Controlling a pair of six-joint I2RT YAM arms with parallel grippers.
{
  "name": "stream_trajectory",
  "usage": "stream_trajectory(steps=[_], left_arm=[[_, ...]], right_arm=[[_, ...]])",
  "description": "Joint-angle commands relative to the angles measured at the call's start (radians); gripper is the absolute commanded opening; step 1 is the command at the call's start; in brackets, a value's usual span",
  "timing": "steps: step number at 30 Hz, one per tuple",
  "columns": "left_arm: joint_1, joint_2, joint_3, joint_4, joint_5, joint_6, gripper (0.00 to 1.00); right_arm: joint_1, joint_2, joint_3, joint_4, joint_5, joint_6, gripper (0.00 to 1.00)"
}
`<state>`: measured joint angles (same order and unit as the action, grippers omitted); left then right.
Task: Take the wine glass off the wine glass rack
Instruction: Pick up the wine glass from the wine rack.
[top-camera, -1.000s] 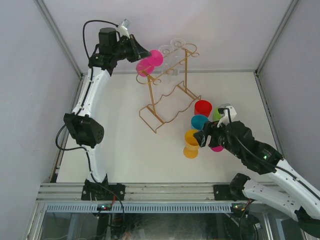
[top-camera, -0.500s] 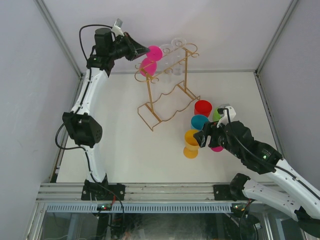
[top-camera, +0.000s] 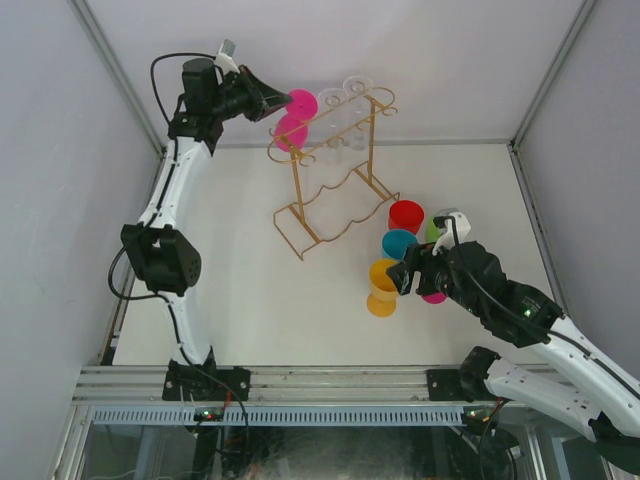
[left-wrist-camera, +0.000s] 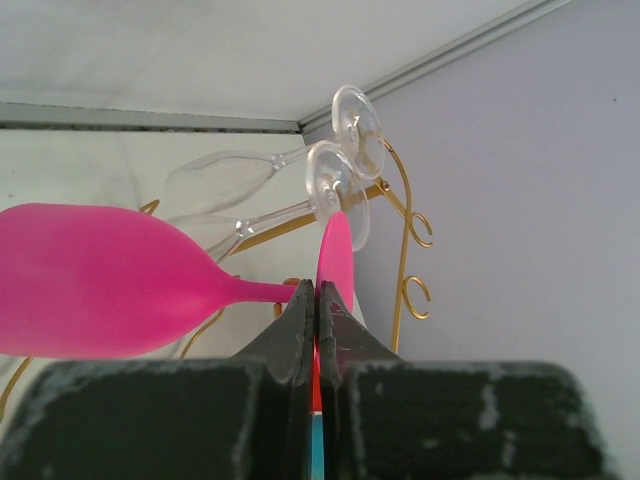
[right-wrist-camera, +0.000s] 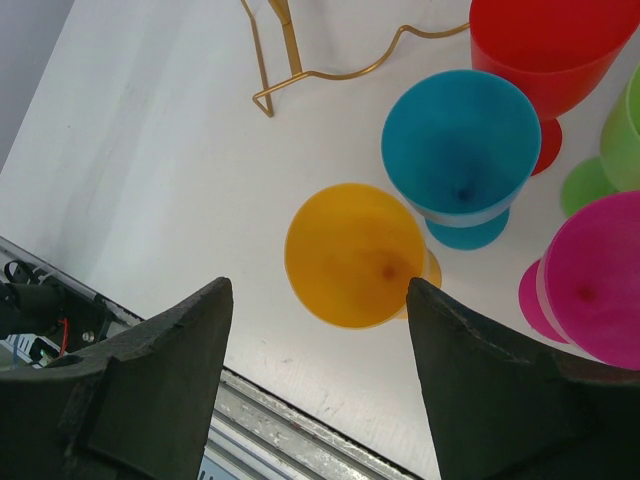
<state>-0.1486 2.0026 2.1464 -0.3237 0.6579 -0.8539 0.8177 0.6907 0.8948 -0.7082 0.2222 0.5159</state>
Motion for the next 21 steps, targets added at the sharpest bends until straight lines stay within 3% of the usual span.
stream_trajectory(steps=[1,10,21], left_arm=[[0.014,-0.078,-0.032,0.055,0.006,-0.004,0.0],[0.026,-0.079,-0.041,0.171,-0.005,-0.047,0.0],[0.068,-0.275,-0.269,0.371,-0.042,-0.065,0.0]], right_arm=[[-0.006,-0.003,0.0,0.025,-0.006,-0.001,0.7],[-0.008,-0.012,0.0,0.028,-0.006,0.0,0.7],[-0.011,-0.019,0.0,0.045,-0.01,-0.012,0.71]])
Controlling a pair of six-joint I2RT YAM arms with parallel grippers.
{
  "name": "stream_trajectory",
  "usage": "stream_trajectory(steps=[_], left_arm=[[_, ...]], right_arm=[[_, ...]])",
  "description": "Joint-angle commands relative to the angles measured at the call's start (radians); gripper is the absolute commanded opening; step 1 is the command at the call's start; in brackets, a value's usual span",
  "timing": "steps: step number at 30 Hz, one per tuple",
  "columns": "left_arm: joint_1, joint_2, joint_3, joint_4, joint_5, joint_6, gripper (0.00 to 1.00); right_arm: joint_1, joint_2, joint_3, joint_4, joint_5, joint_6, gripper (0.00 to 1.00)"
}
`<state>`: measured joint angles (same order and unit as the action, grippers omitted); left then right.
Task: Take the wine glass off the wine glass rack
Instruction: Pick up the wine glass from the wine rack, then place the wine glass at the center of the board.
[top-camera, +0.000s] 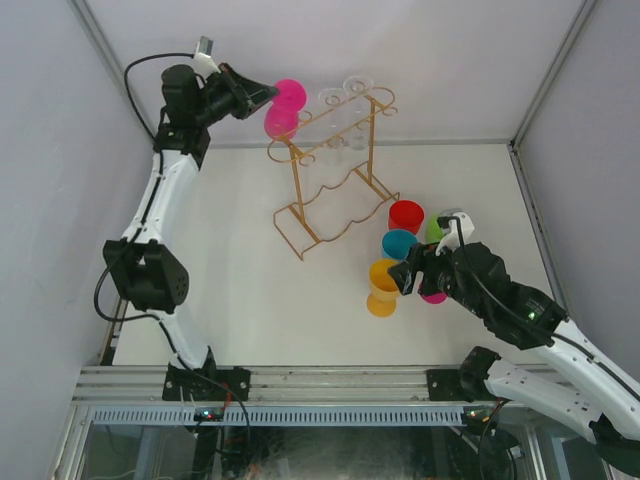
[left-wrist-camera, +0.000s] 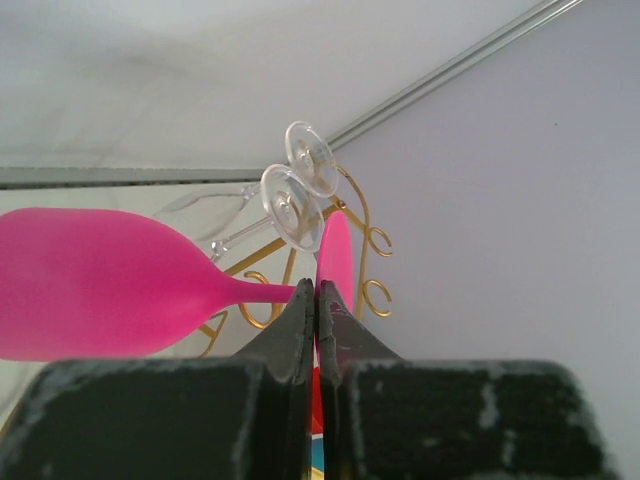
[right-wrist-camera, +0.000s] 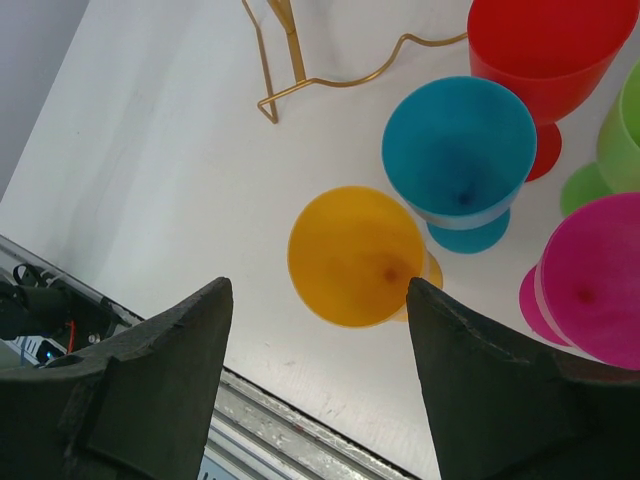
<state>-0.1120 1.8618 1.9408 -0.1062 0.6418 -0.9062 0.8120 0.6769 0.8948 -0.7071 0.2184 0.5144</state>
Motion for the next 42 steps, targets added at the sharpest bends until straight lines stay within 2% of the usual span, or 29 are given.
stream_trajectory(steps=[1,4,9,16,19,27,31,35,42], left_arm=[[0.042,-0.146,-0.079,0.154,-0.032,-0.015,0.0],[0.068,-0.194,-0.141,0.155,-0.044,-0.009,0.0],[0.111,-0.349,-0.339,0.139,-0.108,0.082,0.0],[0.28,-0.584,-0.582,0.05,-0.084,0.134,0.0],[0.29,-0.701,-0.709,-0.015,-0.094,0.206,0.0],[0.285,-0.984,-1.038,-0.124,-0.001,0.267,0.0],[0.225,-1.1,-1.114,-0.188,0.06,0.291,0.0],[0.092,-1.201,-1.167,-0.246,0.057,0.292,0.0],[-0.17,-1.294,-1.221,-0.203,-0.04,0.203,0.0]], right_arm=[[-0.005,-0.004,0.0,0.049,-0.009,-0.012,0.71],[-0.007,-0.005,0.001,0.054,-0.01,-0.012,0.71],[-0.007,-0.028,0.001,0.063,-0.007,-0.009,0.71],[-0.011,-0.061,0.001,0.103,-0.005,-0.005,0.7],[-0.013,-0.059,-0.003,0.148,-0.011,-0.003,0.7],[-0.019,-0.013,-0.008,0.271,-0.103,-0.003,0.69],[-0.025,0.025,-0.011,0.331,-0.19,0.031,0.66],[-0.031,0.076,-0.012,0.404,-0.298,0.077,0.64],[-0.037,0.17,-0.013,0.511,-0.481,0.151,0.63]])
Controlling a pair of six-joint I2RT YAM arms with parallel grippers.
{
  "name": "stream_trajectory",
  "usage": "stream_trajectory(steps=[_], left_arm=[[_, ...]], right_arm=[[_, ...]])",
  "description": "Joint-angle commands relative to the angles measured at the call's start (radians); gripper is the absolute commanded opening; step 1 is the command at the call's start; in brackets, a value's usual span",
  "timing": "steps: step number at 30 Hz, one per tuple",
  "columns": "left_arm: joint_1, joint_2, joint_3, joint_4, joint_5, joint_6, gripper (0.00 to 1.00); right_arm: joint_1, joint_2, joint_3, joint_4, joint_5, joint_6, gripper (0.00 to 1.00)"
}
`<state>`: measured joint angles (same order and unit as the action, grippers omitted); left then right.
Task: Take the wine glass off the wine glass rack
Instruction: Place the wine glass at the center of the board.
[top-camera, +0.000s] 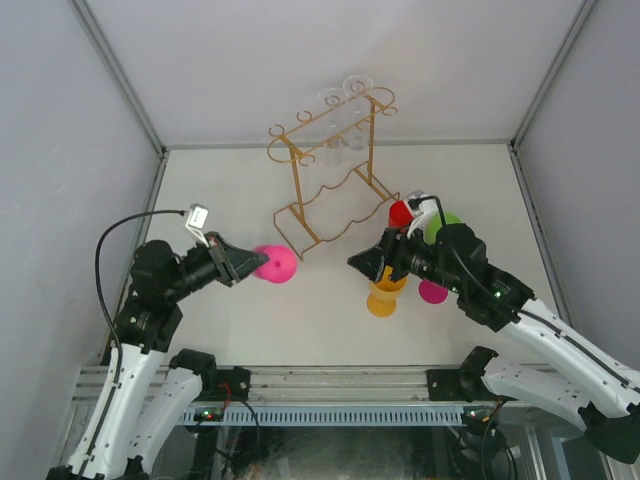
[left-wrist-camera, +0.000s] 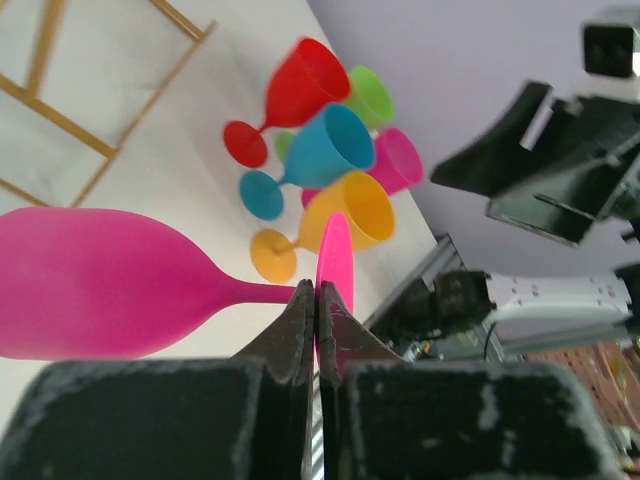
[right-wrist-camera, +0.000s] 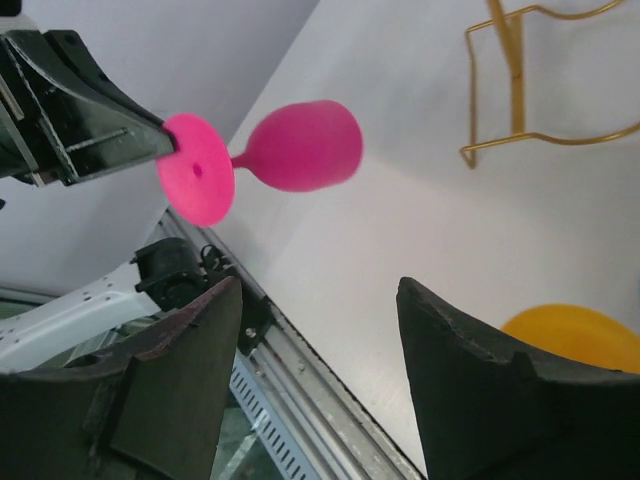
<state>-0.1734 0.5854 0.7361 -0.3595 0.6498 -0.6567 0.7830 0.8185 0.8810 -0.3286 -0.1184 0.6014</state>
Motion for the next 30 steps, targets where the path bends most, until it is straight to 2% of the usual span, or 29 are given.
stream_trajectory(steps=[1,8,15,21,23,24,28,30], left_arm=[[-0.146,-0.016,-0.017,0.063,-0.057,-0.054,0.0],[-0.351,0.032,0.014,0.163,-0.105,-0.057,0.0],[-0.442,0.092,0.027,0.227,-0.132,-0.054,0.0],[-0.47,0.103,0.015,0.288,-0.123,-0.073,0.0],[-0.474,0.107,0.006,0.319,-0.097,-0.084,0.0],[-0.474,0.11,0.005,0.323,-0.09,-0.088,0.0],[-0.48,0.106,0.004,0.34,-0.062,-0.09,0.0],[-0.482,0.104,0.004,0.343,-0.058,-0.092,0.0]], right_arm=[[-0.008,0.041,0.001,0.147,-0.169,0.08,0.63],[-0.015,0.131,0.002,0.245,-0.352,0.184,0.59],[-0.018,0.173,0.003,0.261,-0.478,0.226,0.51],[-0.021,0.191,0.003,0.284,-0.544,0.238,0.35],[-0.022,0.198,0.003,0.293,-0.551,0.239,0.22],[-0.022,0.202,0.003,0.297,-0.551,0.24,0.19],[-0.025,0.206,0.003,0.31,-0.552,0.25,0.17],[-0.029,0.203,0.002,0.314,-0.545,0.253,0.1]])
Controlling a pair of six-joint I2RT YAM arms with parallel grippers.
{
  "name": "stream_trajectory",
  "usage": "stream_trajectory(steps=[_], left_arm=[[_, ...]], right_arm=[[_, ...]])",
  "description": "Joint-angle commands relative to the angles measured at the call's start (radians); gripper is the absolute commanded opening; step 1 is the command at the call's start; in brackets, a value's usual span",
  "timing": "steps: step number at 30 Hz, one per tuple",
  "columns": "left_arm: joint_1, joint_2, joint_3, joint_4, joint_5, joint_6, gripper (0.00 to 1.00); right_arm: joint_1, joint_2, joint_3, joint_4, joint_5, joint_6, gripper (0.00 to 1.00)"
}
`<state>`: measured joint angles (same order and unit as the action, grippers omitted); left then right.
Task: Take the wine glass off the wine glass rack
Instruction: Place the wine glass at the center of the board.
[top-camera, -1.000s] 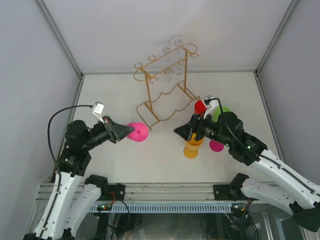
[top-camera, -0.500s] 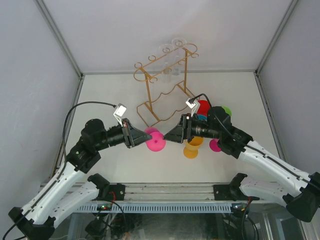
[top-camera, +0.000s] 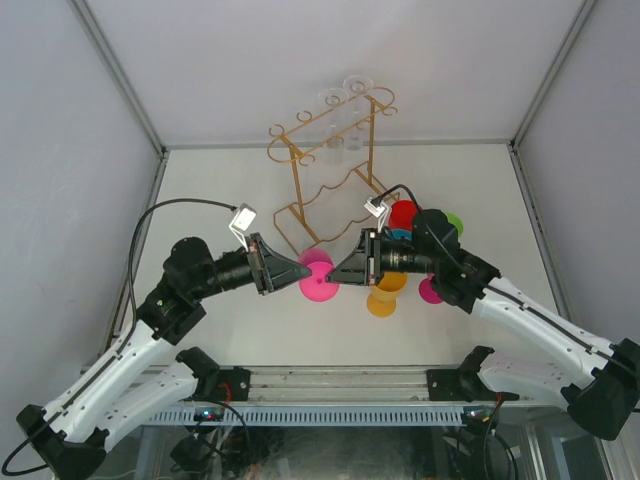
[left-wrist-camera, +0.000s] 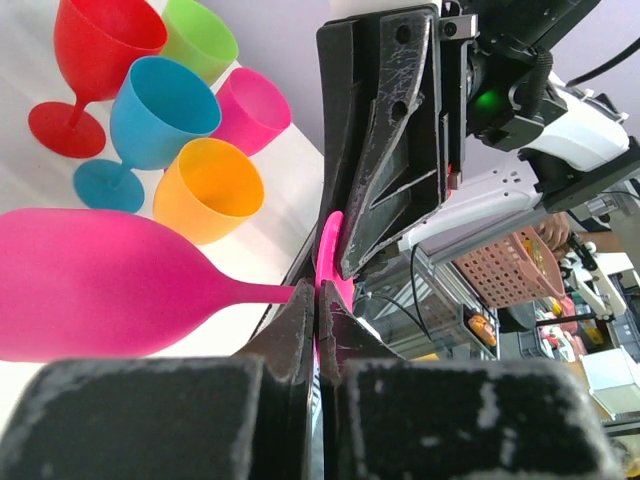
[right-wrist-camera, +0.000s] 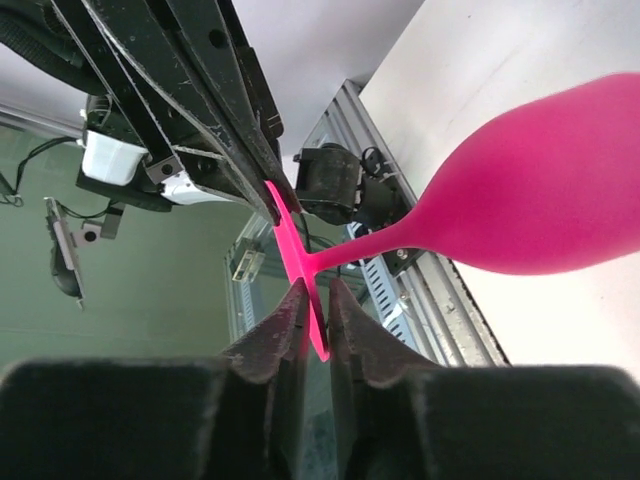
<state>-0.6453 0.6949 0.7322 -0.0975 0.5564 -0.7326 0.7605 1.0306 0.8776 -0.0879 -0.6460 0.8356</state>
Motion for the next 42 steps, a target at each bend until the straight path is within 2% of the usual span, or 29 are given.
stream_trajectory(steps=[1,2,4,7,9,11,15,22,33,34,36,37,41,42], left_arm=[[-0.01,-0.004,0.004,0.079,0.036,-0.016,0.0],[-0.01,-0.005,0.003,0.08,0.036,-0.016,0.0],[-0.011,0.0,-0.004,0.079,0.033,-0.017,0.05],[-0.035,0.018,-0.009,0.067,0.059,0.003,0.26],[-0.064,0.039,0.028,-0.015,0.055,0.053,0.3],[-0.082,0.054,0.05,-0.064,0.036,0.089,0.29],[-0.088,0.067,0.052,-0.061,0.039,0.078,0.25],[-0.093,0.077,0.034,0.076,0.071,0.006,0.21],[-0.1,0.076,0.009,0.171,0.086,-0.049,0.21],[-0.1,0.076,0.007,0.171,0.086,-0.05,0.2],[-0.102,0.078,0.001,0.173,0.089,-0.051,0.05],[-0.102,0.078,-0.004,0.172,0.087,-0.048,0.01],[-0.107,0.064,-0.016,0.146,0.073,-0.006,0.0],[-0.111,0.057,-0.015,0.116,0.05,0.018,0.0]], right_arm=[[-0.007,-0.012,0.006,0.079,-0.015,0.017,0.04],[-0.007,-0.015,0.006,0.084,-0.015,0.017,0.0],[-0.007,-0.026,0.006,0.096,-0.015,0.006,0.0],[-0.004,-0.054,0.006,0.097,0.019,-0.024,0.0],[0.002,-0.075,0.007,0.085,0.059,-0.058,0.0],[0.006,-0.094,0.006,0.072,0.092,-0.094,0.0],[0.01,-0.121,0.005,0.052,0.128,-0.148,0.0],[0.021,-0.14,-0.005,0.051,0.116,-0.175,0.0],[0.044,-0.155,-0.009,0.058,0.11,-0.203,0.0],[0.046,-0.154,-0.009,0.06,0.108,-0.204,0.0],[0.048,-0.154,-0.008,0.062,0.109,-0.207,0.0],[0.048,-0.154,-0.009,0.062,0.111,-0.208,0.0],[0.047,-0.17,-0.009,0.05,0.138,-0.221,0.01],[0.043,-0.18,-0.007,0.033,0.15,-0.23,0.07]])
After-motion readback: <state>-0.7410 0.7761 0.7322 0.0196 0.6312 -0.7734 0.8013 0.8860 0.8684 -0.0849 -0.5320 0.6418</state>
